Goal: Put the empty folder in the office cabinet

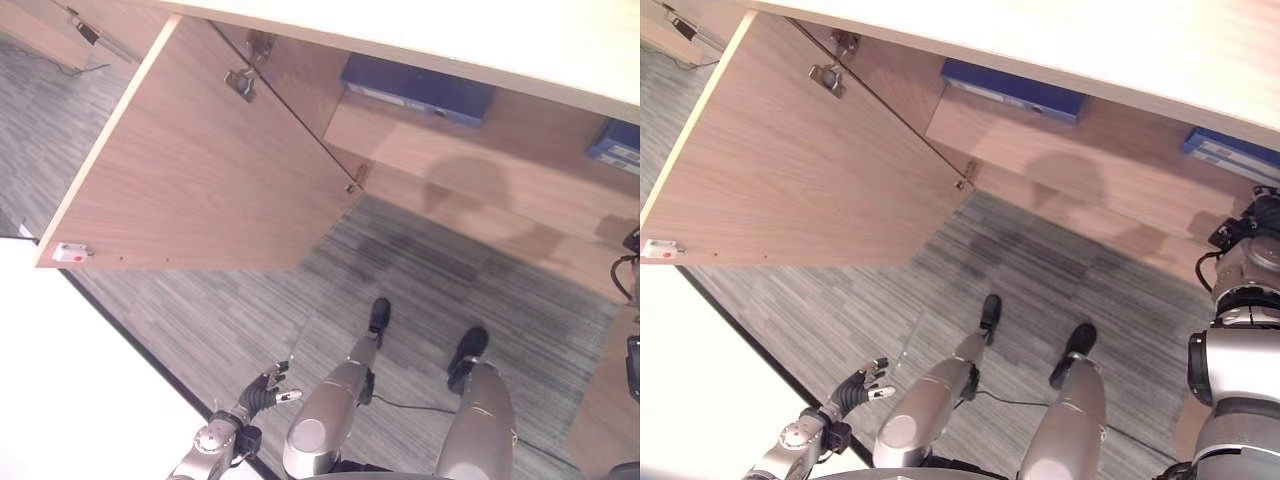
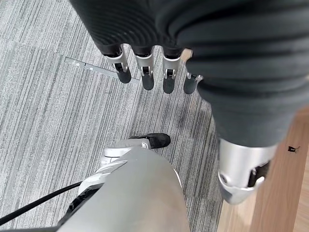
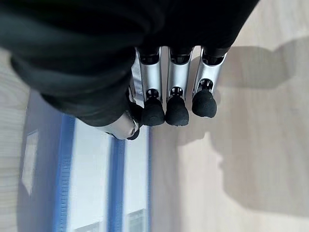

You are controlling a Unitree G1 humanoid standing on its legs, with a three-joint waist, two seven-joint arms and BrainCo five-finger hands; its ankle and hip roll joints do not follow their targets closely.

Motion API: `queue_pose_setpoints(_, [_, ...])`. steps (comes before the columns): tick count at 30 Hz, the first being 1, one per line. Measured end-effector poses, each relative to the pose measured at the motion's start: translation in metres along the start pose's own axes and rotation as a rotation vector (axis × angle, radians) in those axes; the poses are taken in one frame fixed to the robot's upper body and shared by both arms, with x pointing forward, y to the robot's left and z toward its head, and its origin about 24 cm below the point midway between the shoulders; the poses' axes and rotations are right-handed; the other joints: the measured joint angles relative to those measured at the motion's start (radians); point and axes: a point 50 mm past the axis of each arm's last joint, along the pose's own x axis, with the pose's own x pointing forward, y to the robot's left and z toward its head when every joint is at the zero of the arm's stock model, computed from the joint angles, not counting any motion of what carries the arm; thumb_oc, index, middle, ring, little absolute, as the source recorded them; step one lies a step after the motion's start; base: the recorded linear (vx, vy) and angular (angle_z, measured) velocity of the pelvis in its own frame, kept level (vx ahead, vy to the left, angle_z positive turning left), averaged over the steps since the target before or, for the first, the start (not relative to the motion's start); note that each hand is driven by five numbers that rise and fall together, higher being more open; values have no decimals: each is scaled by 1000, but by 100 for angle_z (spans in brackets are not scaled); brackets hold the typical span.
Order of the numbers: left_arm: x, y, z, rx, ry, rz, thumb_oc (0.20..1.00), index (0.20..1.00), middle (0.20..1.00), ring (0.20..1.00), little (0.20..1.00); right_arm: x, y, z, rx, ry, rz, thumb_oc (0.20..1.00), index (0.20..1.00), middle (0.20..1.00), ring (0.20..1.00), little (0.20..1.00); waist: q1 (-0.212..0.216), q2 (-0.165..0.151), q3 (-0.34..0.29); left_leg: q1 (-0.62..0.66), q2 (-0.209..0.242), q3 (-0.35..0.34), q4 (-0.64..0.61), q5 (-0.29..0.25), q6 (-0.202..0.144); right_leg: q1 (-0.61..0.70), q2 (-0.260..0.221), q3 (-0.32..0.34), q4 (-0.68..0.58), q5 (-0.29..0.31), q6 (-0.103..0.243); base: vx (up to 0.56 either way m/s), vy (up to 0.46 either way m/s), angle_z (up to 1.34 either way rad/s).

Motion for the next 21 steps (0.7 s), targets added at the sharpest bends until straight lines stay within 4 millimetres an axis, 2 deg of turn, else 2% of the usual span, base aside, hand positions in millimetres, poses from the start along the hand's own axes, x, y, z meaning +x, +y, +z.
queue_pose_setpoints(1, [0,-3,-2,11,9,-17,1000,1000,1000,1000,1000,1,3,9,-4,-13,5,200,200,200,200,200,0,0,0,-2,-2,1,0,0,-1,-9,-4,5,12,-5,1,0,0,0])
queue_pose_setpoints(21, [-8,4,-3,10,6,-25,1000,1000,1000,1000,1000,3,17,40,-73,-42,18,200,200,200,200,200,-9,2,-1,-61,-15,10,0,8,-12,-94,-20,29,53,-7,2,3,-1,-1])
